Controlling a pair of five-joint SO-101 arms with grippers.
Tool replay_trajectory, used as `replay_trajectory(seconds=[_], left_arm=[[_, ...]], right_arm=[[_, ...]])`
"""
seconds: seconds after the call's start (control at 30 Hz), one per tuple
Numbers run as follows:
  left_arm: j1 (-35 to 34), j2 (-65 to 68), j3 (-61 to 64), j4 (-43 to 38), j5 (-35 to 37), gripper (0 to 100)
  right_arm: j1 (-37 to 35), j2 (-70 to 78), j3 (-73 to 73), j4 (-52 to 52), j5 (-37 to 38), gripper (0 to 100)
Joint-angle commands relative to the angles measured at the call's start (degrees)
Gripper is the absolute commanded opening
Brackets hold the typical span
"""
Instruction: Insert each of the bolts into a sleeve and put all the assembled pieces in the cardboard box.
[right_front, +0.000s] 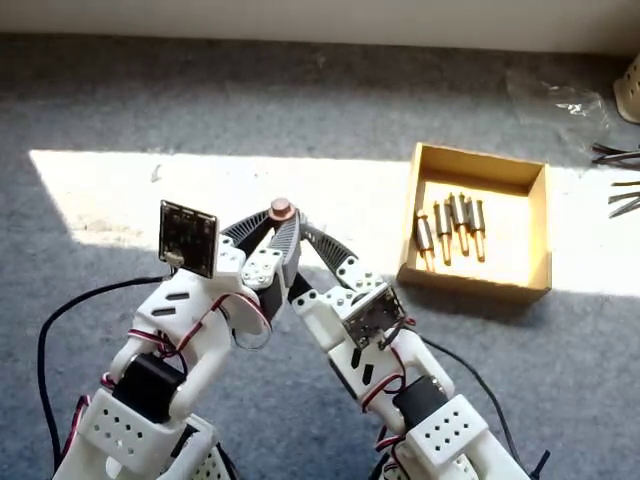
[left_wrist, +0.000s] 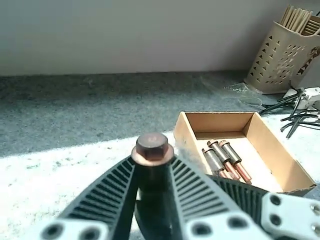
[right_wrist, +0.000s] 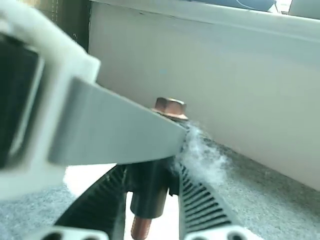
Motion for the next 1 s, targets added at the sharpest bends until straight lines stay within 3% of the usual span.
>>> replay_trajectory(seconds=[0.0,0.1,0.27,0.77,0.97], left_arm=[[0.7,0.1,-0.1,0.4,-1.6,0],[0.7,0.1,-0.2,0.4,-1.7,2],[-3.1,0.1,0.3,-2.1,-1.5,13],[-1.7,0.1,-0.2,-3.1,-1.7,18],[-1.8,-1.0,-0.3,-6.9,-1.6,19]], right_arm=[[0.7,-1.0,-1.4,-2.3,0.1,0.5],[0.7,-1.0,-1.3,-2.3,0.2,0.5],[0.7,-1.0,-1.3,-2.3,0.2,0.5],[0.7,-0.7,-1.3,-2.3,0.4,0.5],[2.1,-0.7,-1.1,-2.2,0.4,0.5]])
